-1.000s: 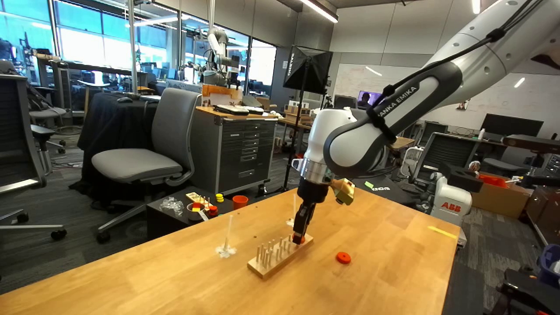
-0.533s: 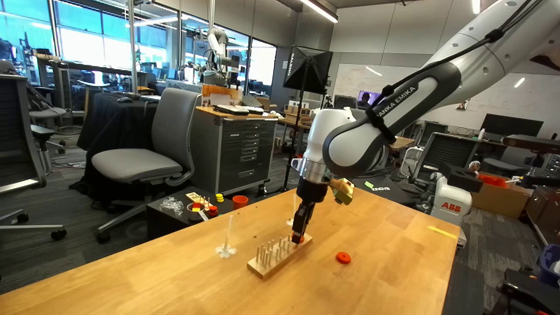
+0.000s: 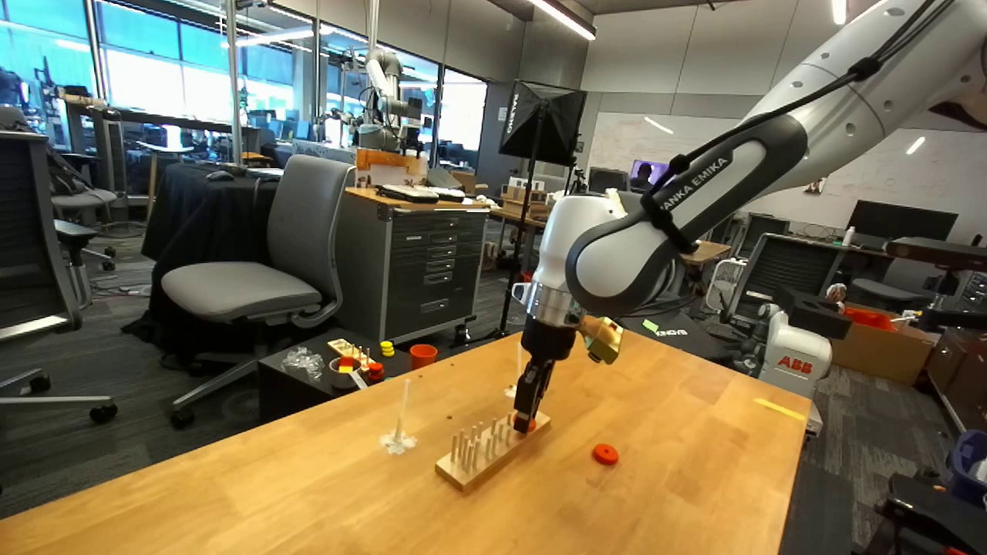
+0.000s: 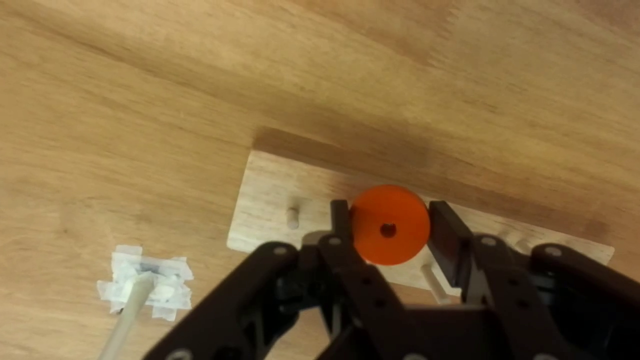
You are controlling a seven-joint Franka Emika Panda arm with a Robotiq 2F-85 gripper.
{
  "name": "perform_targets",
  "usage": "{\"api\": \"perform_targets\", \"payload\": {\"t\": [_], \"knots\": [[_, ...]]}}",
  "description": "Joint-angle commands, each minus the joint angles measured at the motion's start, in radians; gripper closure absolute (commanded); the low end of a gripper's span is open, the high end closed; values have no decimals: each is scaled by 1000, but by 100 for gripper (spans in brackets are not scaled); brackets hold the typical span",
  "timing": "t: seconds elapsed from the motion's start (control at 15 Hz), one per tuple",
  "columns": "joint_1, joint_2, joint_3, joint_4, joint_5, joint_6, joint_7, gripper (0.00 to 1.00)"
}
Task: Pick up the orange ring on the right and put it on the wooden stand
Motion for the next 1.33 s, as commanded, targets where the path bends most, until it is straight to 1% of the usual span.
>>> {"api": "perform_targets", "payload": {"t": [0.0,0.07,0.13,0.2,0.47,0.53,1.0,1.27], "knots": [[20,22,-17,52,2,-41,22,82],[20,24,-16,55,3,-44,23,82],[20,24,-17,56,4,-47,26,32],[18,20,-14,53,6,-47,26,31],[1,-28,5,9,15,-35,3,1],[-4,-43,10,-4,18,-34,-3,0],[-33,-200,49,-113,45,-6,-47,1],[-40,-311,56,-186,73,-34,-72,0]]}}
